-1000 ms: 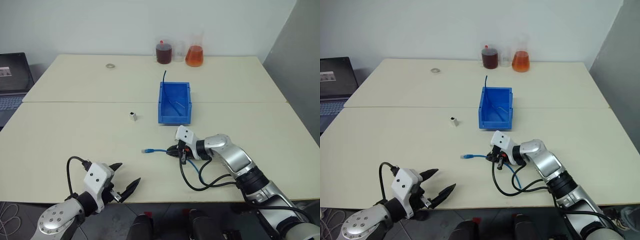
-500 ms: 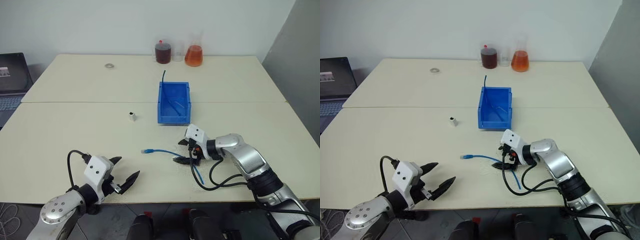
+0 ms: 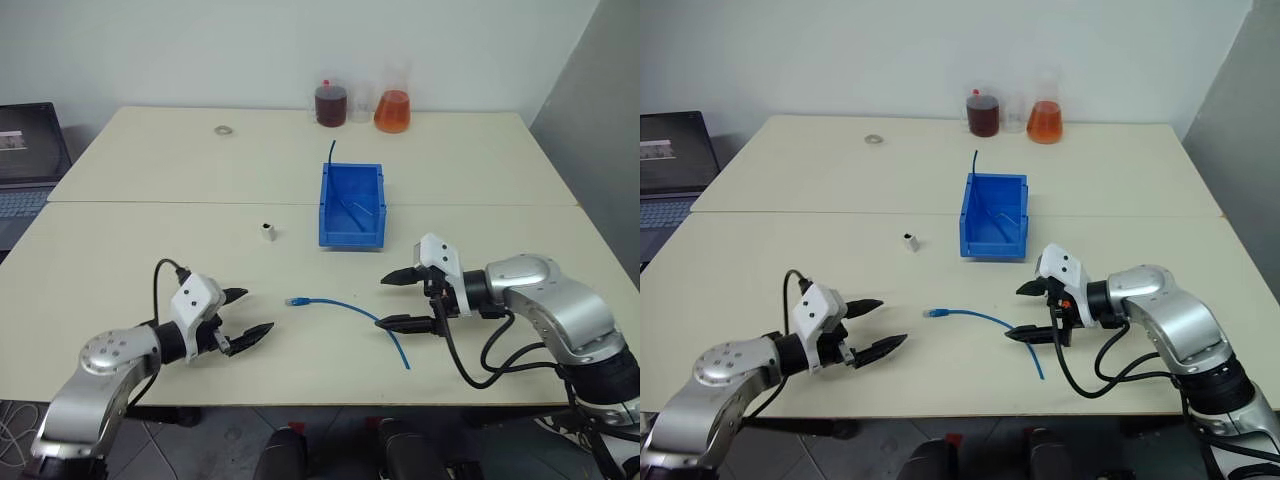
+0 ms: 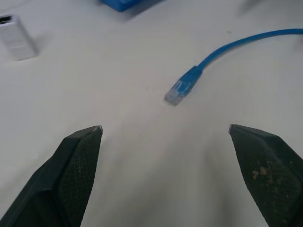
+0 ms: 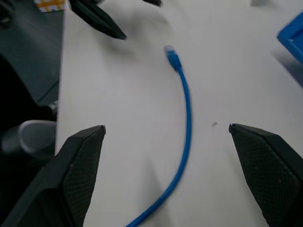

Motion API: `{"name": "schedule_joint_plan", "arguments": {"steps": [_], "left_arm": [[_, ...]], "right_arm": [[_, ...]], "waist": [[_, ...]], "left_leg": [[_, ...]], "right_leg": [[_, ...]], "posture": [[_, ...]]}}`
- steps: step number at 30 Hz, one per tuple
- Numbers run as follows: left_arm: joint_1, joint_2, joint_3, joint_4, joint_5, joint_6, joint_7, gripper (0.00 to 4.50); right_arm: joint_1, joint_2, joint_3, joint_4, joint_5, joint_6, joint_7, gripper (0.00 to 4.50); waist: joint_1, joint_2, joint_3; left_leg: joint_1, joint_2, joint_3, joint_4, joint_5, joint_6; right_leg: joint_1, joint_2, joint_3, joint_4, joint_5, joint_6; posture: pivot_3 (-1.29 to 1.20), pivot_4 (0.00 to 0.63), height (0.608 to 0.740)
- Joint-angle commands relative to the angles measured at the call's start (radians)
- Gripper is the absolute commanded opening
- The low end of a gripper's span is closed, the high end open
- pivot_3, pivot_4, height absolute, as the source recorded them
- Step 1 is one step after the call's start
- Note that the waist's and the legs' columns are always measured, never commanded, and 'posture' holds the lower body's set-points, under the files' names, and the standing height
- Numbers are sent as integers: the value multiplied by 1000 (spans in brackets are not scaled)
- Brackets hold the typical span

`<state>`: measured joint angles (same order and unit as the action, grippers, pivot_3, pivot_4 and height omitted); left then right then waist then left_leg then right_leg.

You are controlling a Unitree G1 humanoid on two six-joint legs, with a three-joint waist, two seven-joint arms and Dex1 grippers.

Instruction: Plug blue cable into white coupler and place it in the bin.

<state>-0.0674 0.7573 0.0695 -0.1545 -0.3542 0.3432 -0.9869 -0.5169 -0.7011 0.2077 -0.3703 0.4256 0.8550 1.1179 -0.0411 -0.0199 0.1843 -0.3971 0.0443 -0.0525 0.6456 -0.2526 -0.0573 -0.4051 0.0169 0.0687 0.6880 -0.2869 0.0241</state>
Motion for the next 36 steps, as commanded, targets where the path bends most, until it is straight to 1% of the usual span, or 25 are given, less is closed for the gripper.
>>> {"name": "schedule_joint_plan", "arguments": {"steps": [1, 4, 6, 9, 16, 21, 25, 26, 27, 31, 32, 33, 36], "left_arm": [[-163, 22, -88, 213, 55, -117, -164, 4500], [-302, 4, -150, 380, 88, -181, -268, 4500], [-363, -4, -199, 479, 136, -274, -326, 4500], [-430, -30, -247, 598, 174, -368, -395, 4500], [-489, -84, -277, 722, 214, -501, -470, 4500], [-522, -128, -274, 792, 223, -530, -473, 4500], [-535, -154, -277, 843, 243, -564, -460, 3909], [-537, -158, -277, 854, 247, -572, -457, 3606], [-539, -161, -276, 863, 249, -577, -455, 3447], [-537, -161, -276, 872, 248, -586, -465, 2508], [-533, -157, -277, 871, 248, -590, -472, 2356], [-530, -153, -278, 870, 248, -593, -478, 2032], [-518, -140, -278, 869, 251, -605, -490, 1484]], "right_arm": [[-27, -20, -21, -37, 58, 20, 25, 4442], [-40, -27, -18, -26, 63, 18, 17, 4442], [-43, -27, -26, -31, 69, 28, 4, 4442], [-34, -29, -41, -46, 82, 47, -23, 4442], [8, -47, -77, -95, 123, 96, -86, 4442], [23, -55, -87, -110, 138, 106, -119, 4442], [26, -61, -88, -109, 142, 109, -131, 4500], [26, -63, -88, -109, 142, 109, -132, 4500], [28, -64, -88, -109, 142, 108, -134, 4500], [29, -66, -85, -109, 144, 107, -144, 4500], [30, -66, -84, -111, 147, 108, -146, 4500], [30, -66, -84, -112, 148, 108, -148, 4500], [33, -67, -74, -106, 138, 94, -147, 4500]], "waist": [[0, 0, 0], [0, 0, 0], [-1, 0, 0], [-1, 0, 0], [9, 0, 0], [11, 0, 0], [11, 0, 0], [11, 0, 0], [11, 0, 0], [11, 0, 0], [10, 0, 0], [10, 0, 0], [9, 0, 0]], "left_leg": [[0, 0, 0, 0, 0, 0], [-1, 0, 0, 0, 0, 0], [-2, 0, 0, 0, 0, 0], [-2, 0, 0, 0, 0, 0], [-3, 0, 0, 0, 0, 0], [-2, -1, -1, 1, 0, 0], [-2, -1, -1, 1, 0, 0], [-2, -1, -1, 1, 0, 1], [-2, -1, -1, 1, 0, 0], [-2, -1, -1, 1, 0, 0], [-2, -1, -1, 1, 0, 1], [-1, -1, -1, 1, 0, 1], [-1, -1, -1, 1, 0, 1]], "right_leg": [[0, 0, 0, 0, 0, 0], [-1, 1, 0, 0, 1, -1], [-1, 1, 0, 0, 1, -2], [-1, 0, 0, 0, 1, -2], [-1, 0, -1, 0, 1, -2], [-1, 0, -1, 1, 1, -2], [-1, -1, -1, 1, 1, -2], [0, -1, -1, 1, 1, -2], [0, -1, -1, 1, 1, -2], [0, -1, -1, 2, 1, -2], [0, -1, -1, 2, 1, -2], [0, 0, -1, 2, 1, -2], [0, 0, 0, 2, 1, -2]], "posture": [[0, 150, 740], [0, 150, 740], [0, 150, 740], [0, 150, 740], [0, 150, 740], [0, 150, 740], [0, 150, 740], [0, 150, 740], [0, 150, 740], [0, 150, 740], [0, 150, 740], [0, 150, 740], [0, 150, 740]]}}
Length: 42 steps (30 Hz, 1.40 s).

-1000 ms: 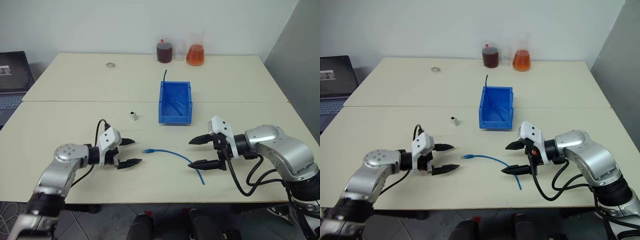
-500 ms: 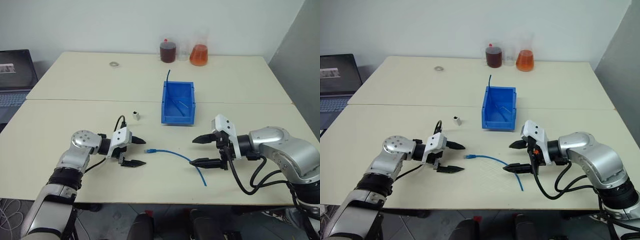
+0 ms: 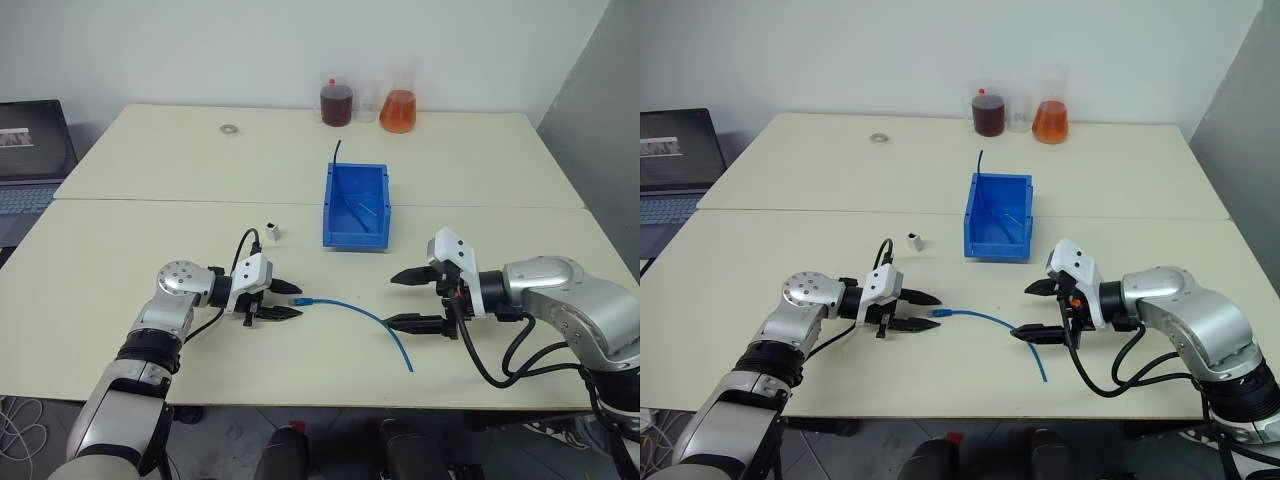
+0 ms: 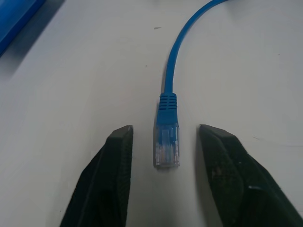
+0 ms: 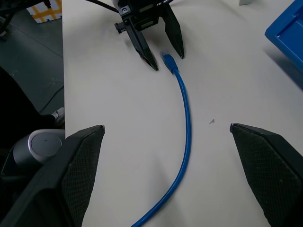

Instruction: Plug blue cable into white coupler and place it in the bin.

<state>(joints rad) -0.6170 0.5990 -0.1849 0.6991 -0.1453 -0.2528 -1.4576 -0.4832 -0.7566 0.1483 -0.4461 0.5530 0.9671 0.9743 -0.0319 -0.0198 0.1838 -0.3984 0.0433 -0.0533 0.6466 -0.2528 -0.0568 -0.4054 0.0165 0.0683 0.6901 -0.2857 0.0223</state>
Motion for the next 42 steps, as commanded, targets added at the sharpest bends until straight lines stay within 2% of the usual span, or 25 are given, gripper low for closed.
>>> {"name": "schedule_joint_plan", "arguments": {"steps": [1, 3, 6, 10, 12, 16, 20, 24, 27, 33, 39, 42], "left_arm": [[36, 21, -24, 13, 43, -11, -21, 1214], [52, 28, -22, -5, 38, -7, -27, 747], [75, 42, -17, -42, 30, 11, -35, 280], [102, 56, -7, -99, 23, 60, -16, 271], [110, 50, 9, -159, 6, 139, 17, 271], [78, -31, 101, -427, -144, 565, 217, 271], [82, -92, 160, -634, -237, 765, 365, 271], [20, -257, 292, -804, -398, 981, 649, 271], [-14, -318, 347, -871, -505, 1092, 746, 271], [-8, -316, 376, -936, -718, 1276, 758, 271], [-17, -293, 401, -928, -867, 1368, 769, 271], [-14, -281, 383, -932, -895, 1387, 764, 271]], "right_arm": [[1, -12, -11, -25, 6, -25, -2, 4500], [4, -12, -9, -20, 2, -30, -1, 4500], [7, -14, -12, -16, 4, -34, 0, 4500], [11, -15, -17, -11, 4, -37, -6, 4500], [11, -11, -24, -14, 6, -34, -17, 4500], [16, 38, -99, -62, 72, 40, -103, 4500], [32, 96, -156, -116, 154, 108, -180, 4500], [51, 227, -243, -136, 304, 207, -294, 4500], [28, 279, -294, -87, 350, 233, -364, 4500], [-62, 303, -371, 72, 420, 241, -393, 4500], [-152, 280, -393, 179, 492, 267, -362, 4500], [-181, 267, -390, 206, 535, 291, -342, 4500]], "waist": [[0, 0, 0], [0, 0, 0], [-3, 0, 0], [-10, 0, 0], [-12, 0, 0], [-8, 0, 0], [-1, -1, 1], [1, -1, 1], [-3, -1, 1], [-6, -1, 1], [-7, -1, 1], [-7, -1, 1]], "left_leg": [[0, 0, 0, 0, 0, 0], [0, 0, 0, 0, 0, 0], [1, 0, 0, 0, 0, 0], [1, 1, 0, 0, 0, 0], [1, 1, 0, 0, 0, 0], [0, 1, -1, 1, 0, 0], [-2, 1, -2, 2, 0, 0], [-2, 1, -3, 1, 0, 0], [-1, 0, -3, 2, 0, 0], [1, 0, -1, 2, 0, 0], [0, 0, -1, 1, 0, 0], [1, 0, -1, 1, 0, 0]], "right_leg": [[0, 0, 0, 0, 0, 0], [0, 0, 0, 0, 0, 0], [0, 0, 0, 1, 0, 0], [0, 1, 0, 1, 0, 0], [0, 1, 0, 1, 0, 0], [0, 1, 0, 2, -1, 1], [0, 1, -1, 2, 0, 1], [0, 0, -2, 2, 0, 0], [0, 0, -1, 3, 0, 0], [0, 1, 0, 5, 0, 0], [0, 1, 0, 4, 0, 0], [0, 1, 1, 4, 0, 0]], "posture": [[0, 150, 740], [0, 150, 740], [0, 150, 740], [0, 150, 740], [0, 150, 740], [0, 150, 740], [0, 150, 740], [0, 150, 740], [0, 150, 740], [0, 150, 740], [0, 150, 740], [0, 150, 740]]}}
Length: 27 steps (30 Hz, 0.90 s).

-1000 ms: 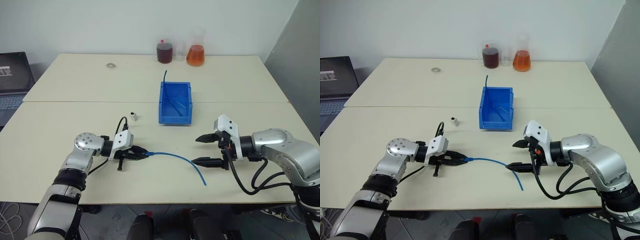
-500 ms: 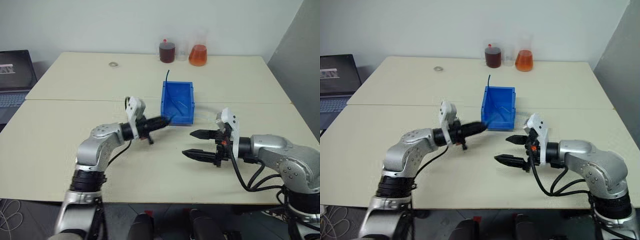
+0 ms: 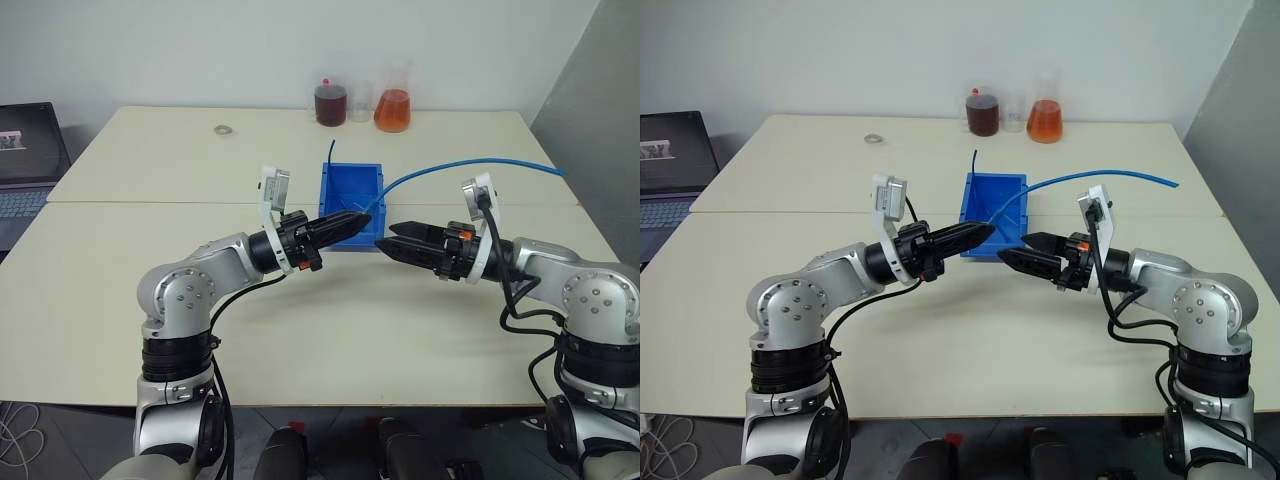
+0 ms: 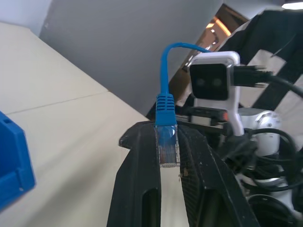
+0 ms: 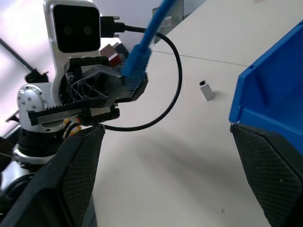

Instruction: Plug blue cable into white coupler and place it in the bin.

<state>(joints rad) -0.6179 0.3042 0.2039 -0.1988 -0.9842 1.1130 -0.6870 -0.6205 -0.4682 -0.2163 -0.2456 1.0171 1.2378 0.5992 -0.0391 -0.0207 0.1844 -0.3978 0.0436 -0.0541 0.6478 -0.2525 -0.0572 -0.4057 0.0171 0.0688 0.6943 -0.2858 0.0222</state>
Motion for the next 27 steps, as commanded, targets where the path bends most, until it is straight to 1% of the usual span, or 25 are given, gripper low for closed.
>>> {"name": "schedule_joint_plan", "arguments": {"steps": [1, 6, 14, 18, 20, 24, 27], "left_arm": [[-4, 22, -21, -41, -52, 19, -15, 271], [22, 31, -56, -51, -59, 5, -24, 271], [18, 42, -83, -34, -44, -23, -53, 271], [14, 52, -90, -25, -42, -35, -63, 270], [15, 55, -94, -24, -40, -40, -67, 270], [21, 60, -100, -25, -35, -51, -72, 270], [28, 66, -105, -27, -34, -58, -76, 270]], "right_arm": [[-50, -26, -23, 10, 81, 27, 37, 4500], [-79, -25, -22, 39, 128, 46, 23, 4500], [-100, -32, -9, 49, 174, 67, 22, 4500], [-103, -37, -3, 55, 191, 76, 24, 3803], [-103, -39, -3, 58, 196, 78, 25, 3283], [-102, -42, -5, 68, 205, 82, 24, 2527], [-101, -43, -10, 79, 214, 80, 18, 1755]], "waist": [[0, 0, 0], [1, 0, 0], [2, 0, 0], [2, 0, 0], [2, 0, 0], [2, 0, 0], [2, 0, 0]], "left_leg": [[0, 0, 0, 0, 0, 0], [0, 0, 0, -1, 0, 0], [-1, 0, 0, -1, 0, 0], [-1, 0, 0, -1, 0, 0], [-1, 0, 0, -2, 0, 0], [-1, 0, 0, -2, 0, 0], [-1, 0, 0, -2, 0, 0]], "right_leg": [[0, 0, 0, 0, 0, 0], [0, 0, 0, -2, 0, 0], [0, 0, 0, -2, 0, 0], [0, 0, 0, -3, 0, 0], [0, 0, 0, -4, 0, 0], [0, 0, 0, -4, 0, 0], [0, 0, 0, -5, 0, 0]], "posture": [[0, 150, 740], [0, 150, 740], [0, 150, 740], [0, 150, 740], [0, 150, 740], [0, 150, 740], [0, 150, 740]]}}
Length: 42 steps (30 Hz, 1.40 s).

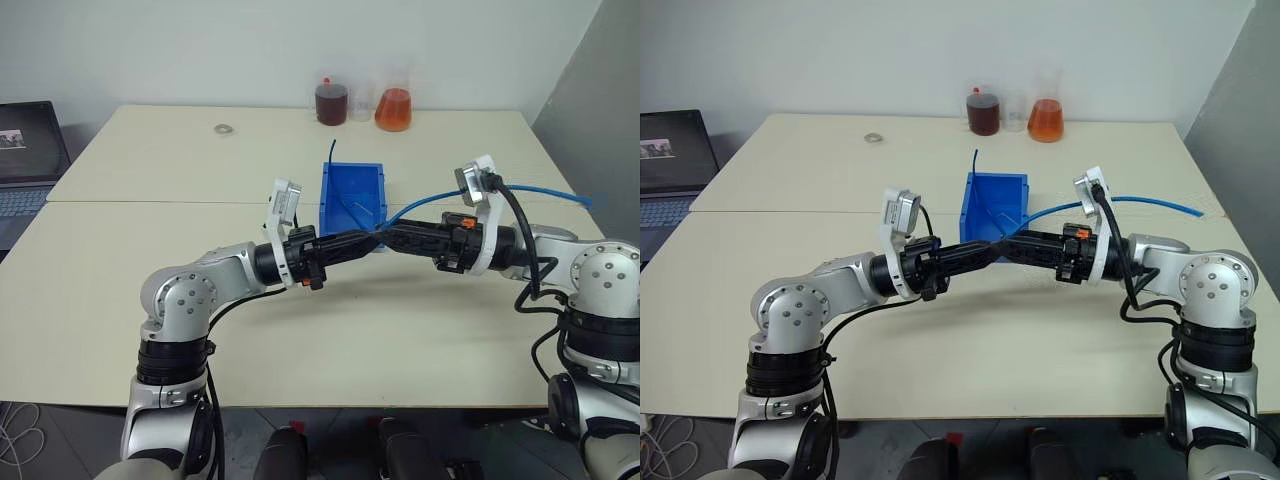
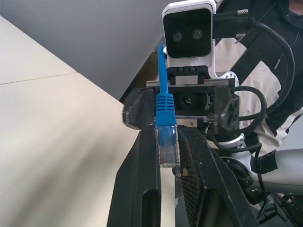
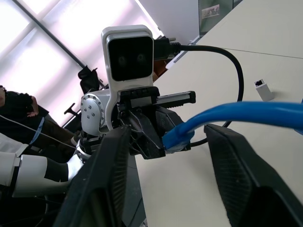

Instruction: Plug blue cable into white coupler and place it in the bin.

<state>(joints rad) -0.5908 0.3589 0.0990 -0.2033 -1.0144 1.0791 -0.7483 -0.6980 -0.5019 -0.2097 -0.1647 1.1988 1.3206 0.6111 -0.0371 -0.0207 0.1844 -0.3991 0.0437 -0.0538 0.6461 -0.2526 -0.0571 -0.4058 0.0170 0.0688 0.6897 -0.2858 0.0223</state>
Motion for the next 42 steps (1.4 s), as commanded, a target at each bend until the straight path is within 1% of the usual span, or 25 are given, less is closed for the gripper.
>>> {"name": "schedule_joint_plan", "arguments": {"steps": [1, 5, 7, 12, 14, 15, 17, 23, 25, 29, 31, 33, 38, 40, 42], "left_arm": [[2, 14, -2, -23, -3, -26, -16, 270], [2, 14, -6, -20, -2, -34, -15, 270], [2, 15, -7, -19, 1, -41, -15, 270], [4, 17, -15, -22, 20, -71, -21, 270], [13, 19, -22, -27, 33, -97, -38, 958], [15, 18, -21, -26, 26, -97, -45, 1041], [13, 20, -9, -23, 2, -83, -46, 1522], [35, 40, 37, -44, -37, -65, -11, 2700], [70, 54, 59, -75, -64, -52, 9, 3076], [189, 127, 81, -184, -68, -42, 30, 4024], [281, 205, 75, -229, 62, -112, 44, 4402], [341, 249, 71, -250, 150, -172, 64, 4457], [508, 268, 69, -236, 429, -386, 195, 4457], [563, 255, 78, -195, 530, -462, 259, 4457], [573, 268, 69, -121, 621, -533, 289, 4457]], "right_arm": [[-24, -9, -19, 3, 35, -3, 2, 1496], [-26, -10, -23, 14, 42, -3, -2, 534], [-25, -13, -22, 14, 48, 1, 0, 172], [-19, -18, -15, 1, 57, 4, 2, 125], [-17, -17, -5, -9, 45, -4, -4, 125], [-16, -18, -1, -12, 39, -7, -5, 125], [-17, -21, 9, -17, 24, -15, -6, 125], [-28, -24, 20, -13, -7, -36, -10, 125], [-33, -24, 23, -4, -18, -46, -11, 125], [-40, -26, 29, 16, -53, -71, -3, 125], [-44, -25, 35, 31, -76, -91, 7, 125], [-46, -23, 38, 36, -87, -101, 13, 125], [-52, -9, 57, 44, -110, -126, 28, 125], [-49, -4, 72, 48, -130, -141, 41, 125], [-52, 3, 83, 57, -141, -152, 55, 125]], "waist": [[0, 0, 0], [0, 0, 0], [0, 0, 0], [0, 0, 0], [0, 0, 0], [0, 0, 0], [0, 0, 0], [0, 0, 0], [-1, 0, 0], [-6, 0, 0], [-7, 0, 0], [-7, 0, 0], [-4, 1, 1], [-3, 1, 1], [0, 1, 1]], "left_leg": [[0, 0, 0, 0, 0, 0], [0, 0, 0, 0, 0, 0], [0, 0, 0, 0, 0, 0], [0, 0, 0, 0, 0, 0], [0, 0, 0, -1, 0, 0], [0, 0, 0, -1, 0, 0], [0, 0, 0, -1, 0, 0], [0, 0, 0, -1, 0, 0], [0, 0, 0, -1, 0, 0], [-1, 1, 1, -1, 0, 0], [-1, 1, 0, -2, 0, 0], [0, 1, 0, -2, 0, 0], [-1, 1, 1, -2, 0, 0], [-2, 1, 1, -3, 0, 0], [-1, 1, 2, -3, 0, 0]], "right_leg": [[0, 0, 0, 0, 0, 0], [0, 0, 0, 0, 0, 0], [0, 0, 0, -1, 0, 0], [0, 0, 0, -1, 0, 0], [0, 0, 0, -1, 0, 0], [0, 0, 0, -1, 0, 0], [0, 0, 0, -1, 0, 0], [0, 0, 0, -2, 0, 1], [0, 0, 0, -2, 0, 1], [0, 0, 0, -3, 0, 0], [0, 0, 0, -3, 0, 0], [0, 0, 0, -4, 0, 1], [0, 0, 1, -6, 0, 0], [-1, 0, 1, -8, 0, 0], [0, 0, 2, -8, 0, 0]], "posture": [[0, 150, 740], [0, 150, 740], [0, 150, 740], [0, 150, 740], [0, 150, 740], [0, 150, 740], [0, 150, 740], [0, 150, 740], [0, 150, 740], [0, 150, 740], [0, 150, 740], [0, 150, 740], [0, 150, 740], [0, 150, 740], [0, 150, 740]]}}
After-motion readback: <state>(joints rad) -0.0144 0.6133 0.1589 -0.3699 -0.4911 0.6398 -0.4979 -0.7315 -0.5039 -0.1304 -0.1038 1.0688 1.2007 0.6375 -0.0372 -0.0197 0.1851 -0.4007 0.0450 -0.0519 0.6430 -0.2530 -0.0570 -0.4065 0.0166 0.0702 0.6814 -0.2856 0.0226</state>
